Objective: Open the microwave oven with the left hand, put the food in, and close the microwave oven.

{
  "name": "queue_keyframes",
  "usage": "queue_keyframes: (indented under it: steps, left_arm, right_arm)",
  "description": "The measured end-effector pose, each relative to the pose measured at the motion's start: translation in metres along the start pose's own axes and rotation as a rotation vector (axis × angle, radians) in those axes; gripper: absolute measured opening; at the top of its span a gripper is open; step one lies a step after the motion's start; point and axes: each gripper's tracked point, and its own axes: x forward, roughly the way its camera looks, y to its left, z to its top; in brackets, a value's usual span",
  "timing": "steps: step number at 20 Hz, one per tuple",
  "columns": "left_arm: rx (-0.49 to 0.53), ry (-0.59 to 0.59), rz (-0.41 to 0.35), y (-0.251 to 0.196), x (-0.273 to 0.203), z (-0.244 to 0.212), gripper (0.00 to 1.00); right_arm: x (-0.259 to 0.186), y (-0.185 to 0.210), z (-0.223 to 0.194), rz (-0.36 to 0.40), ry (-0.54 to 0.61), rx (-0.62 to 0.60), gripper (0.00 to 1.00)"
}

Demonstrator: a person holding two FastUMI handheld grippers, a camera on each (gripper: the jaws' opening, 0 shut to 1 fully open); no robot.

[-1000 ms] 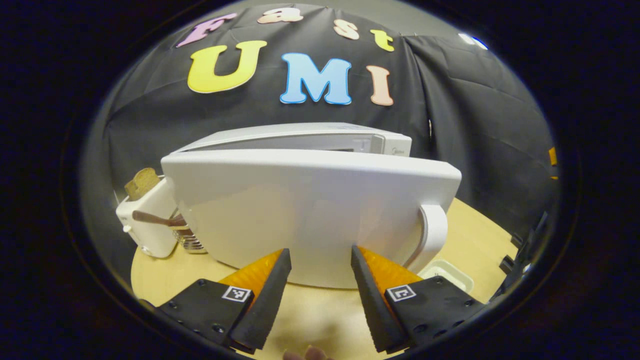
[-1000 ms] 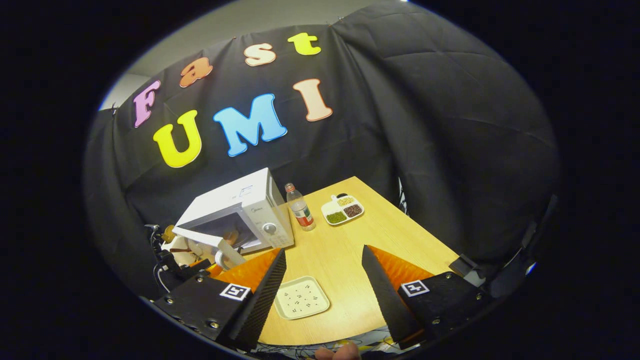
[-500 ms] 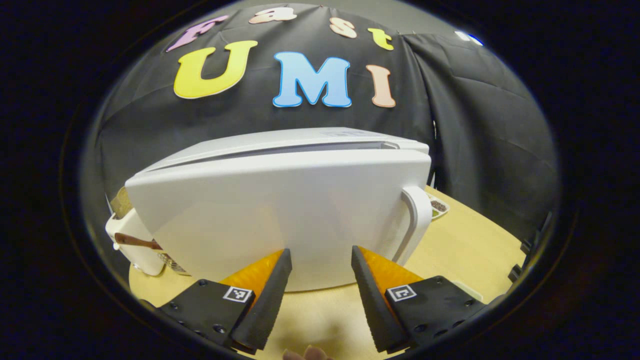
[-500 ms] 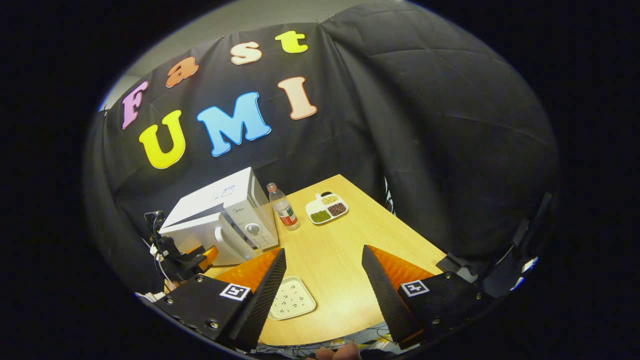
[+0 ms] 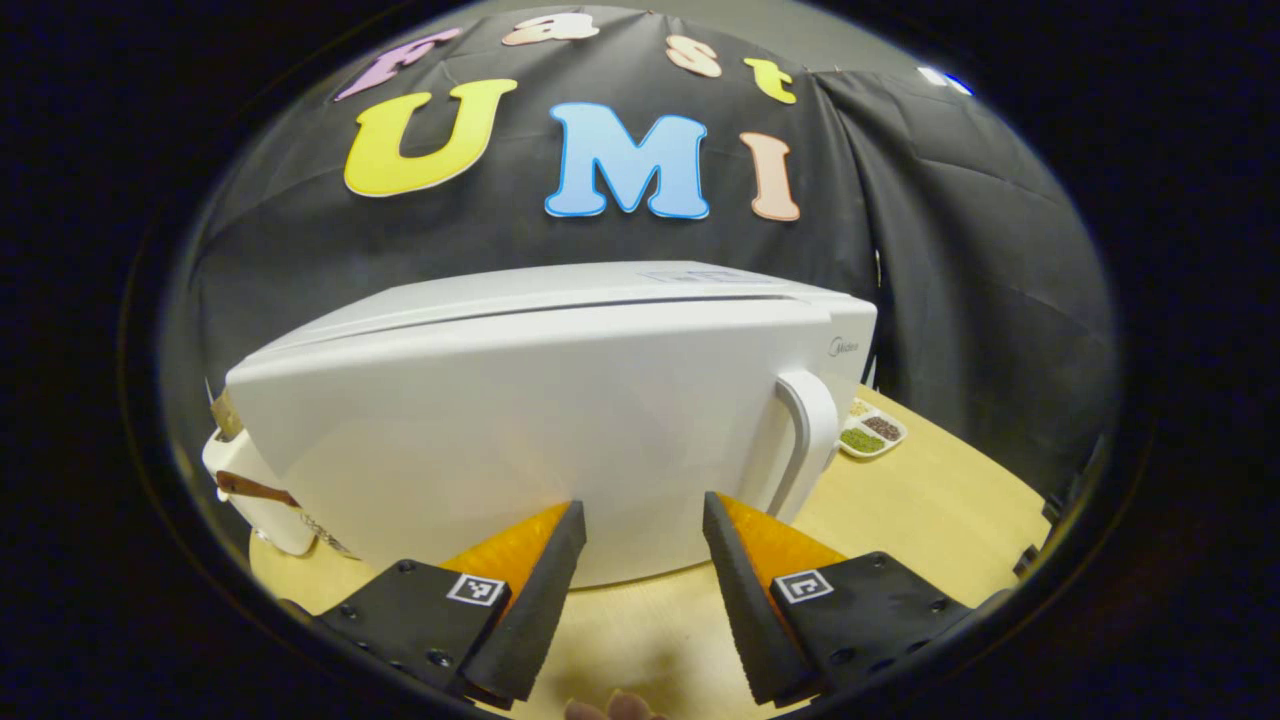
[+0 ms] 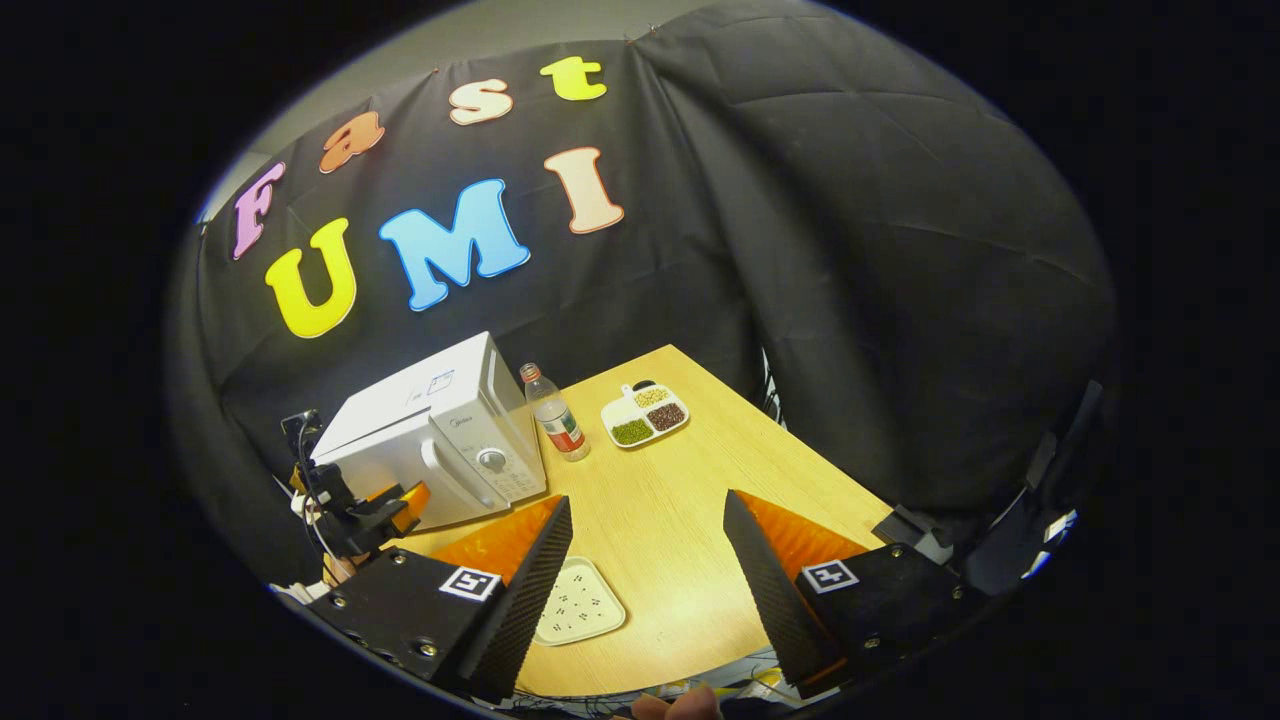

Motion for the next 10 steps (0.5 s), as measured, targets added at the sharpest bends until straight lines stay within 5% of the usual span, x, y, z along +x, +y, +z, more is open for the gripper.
queue_keyframes:
  steps: [4, 10]
  left_arm:
    - [-0.044, 0.004, -0.020, -0.002, 0.003, 0.002, 0.84]
    - [0.029, 0.030, -0.072, -0.025, 0.017, 0.001, 0.87]
  right_arm:
    - [0.003, 0.003, -0.003, 0.010, 0.006, 0.002, 0.94]
    - [-0.009, 0.007, -0.001, 0.032, -0.010, -0.043, 0.94]
